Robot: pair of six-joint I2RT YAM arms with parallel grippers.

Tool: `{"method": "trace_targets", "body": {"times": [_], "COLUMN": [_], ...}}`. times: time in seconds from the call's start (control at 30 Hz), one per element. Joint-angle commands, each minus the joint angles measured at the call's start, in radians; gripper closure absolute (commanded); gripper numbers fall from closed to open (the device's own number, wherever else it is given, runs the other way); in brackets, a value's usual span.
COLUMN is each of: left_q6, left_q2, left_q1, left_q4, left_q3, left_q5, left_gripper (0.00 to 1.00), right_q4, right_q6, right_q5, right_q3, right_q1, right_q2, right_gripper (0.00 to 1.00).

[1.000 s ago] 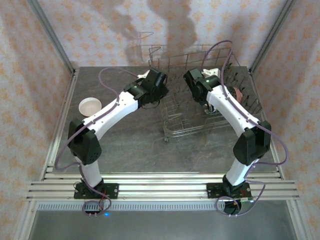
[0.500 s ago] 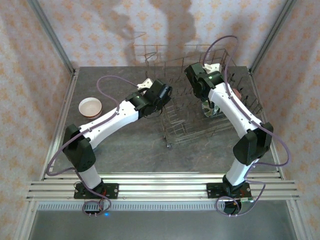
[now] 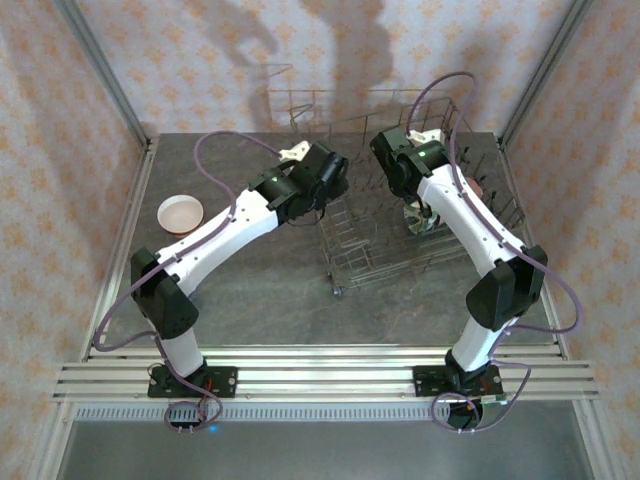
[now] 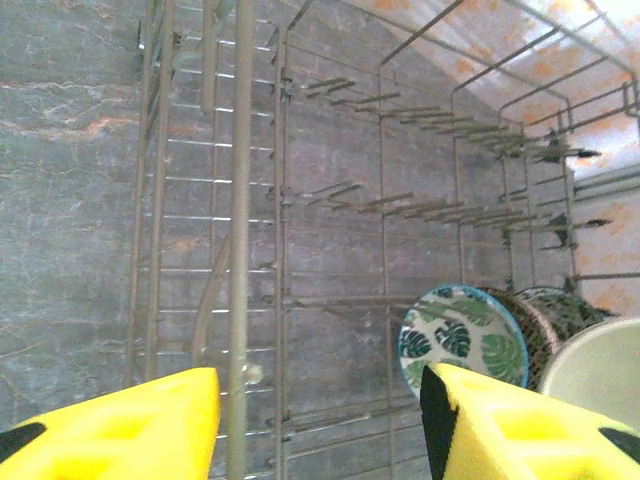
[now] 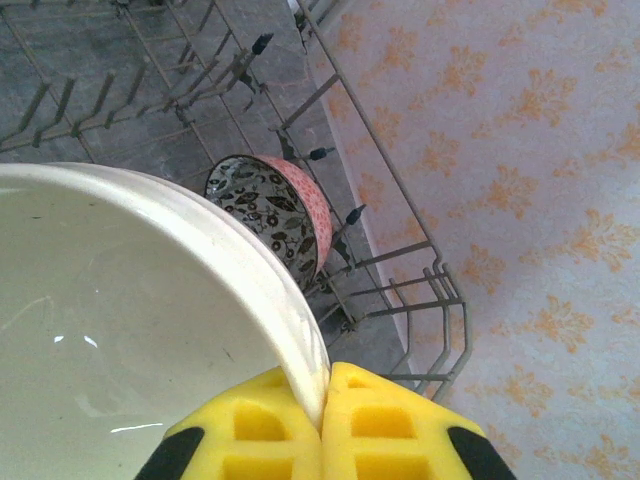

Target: Load the bowls into the dish rack

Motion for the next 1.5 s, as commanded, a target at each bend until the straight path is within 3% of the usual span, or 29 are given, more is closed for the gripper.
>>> {"method": "trace_targets", "body": {"times": [0.0, 0.13, 0.33, 0.57, 0.8, 1.03, 1.23, 1.47], "left_q6": [0.078, 0.135, 0.182, 0.174, 0.181, 0.168, 0.095, 0.011], "left_q2": [0.044, 0.119, 0.219, 0.245, 0.277, 0.262, 0.309, 0.296], "left_q1": [0.038, 0.046, 0.050, 0.066, 0.078, 0.092, 0.103, 0.103], "left_q4": [-0.080, -0.197, -0.335, -0.338, -0.389, -0.433, -0.575, -0.568], "left_q3": [0.042, 0.136, 0.247, 0.258, 0.305, 0.337, 0.465, 0.471], "left_q5": [0.079, 0.151, 0.158, 0.159, 0.178, 0.178, 0.149, 0.164], "left_gripper": [0.44, 0.44, 0.47, 0.51, 0.47, 0.40, 0.40, 0.42], "right_q4": [-0.043, -0.050, -0.051, -0.029, 0.001, 0.020, 0.024, 0.022], "right_q6": [0.025, 0.036, 0.055, 0.044, 0.027, 0.029, 0.029, 0.034], "right_q5": [0.040, 0.035, 0.019, 0.010, 0.006, -0.017, -0.026, -0.042], "right_q3": [0.047, 0.040, 0.024, 0.003, -0.032, -0.068, -0.080, -0.084], "right_q1": [0.002, 0.009, 0.024, 0.028, 0.027, 0.027, 0.027, 0.028], "right_q2": [-0.010, -0.008, 0.002, 0.001, -0.020, -0.051, -0.051, -0.051], "right_gripper": [1.00, 1.00, 1.00, 1.00, 1.00, 1.00, 1.00, 1.00]}}
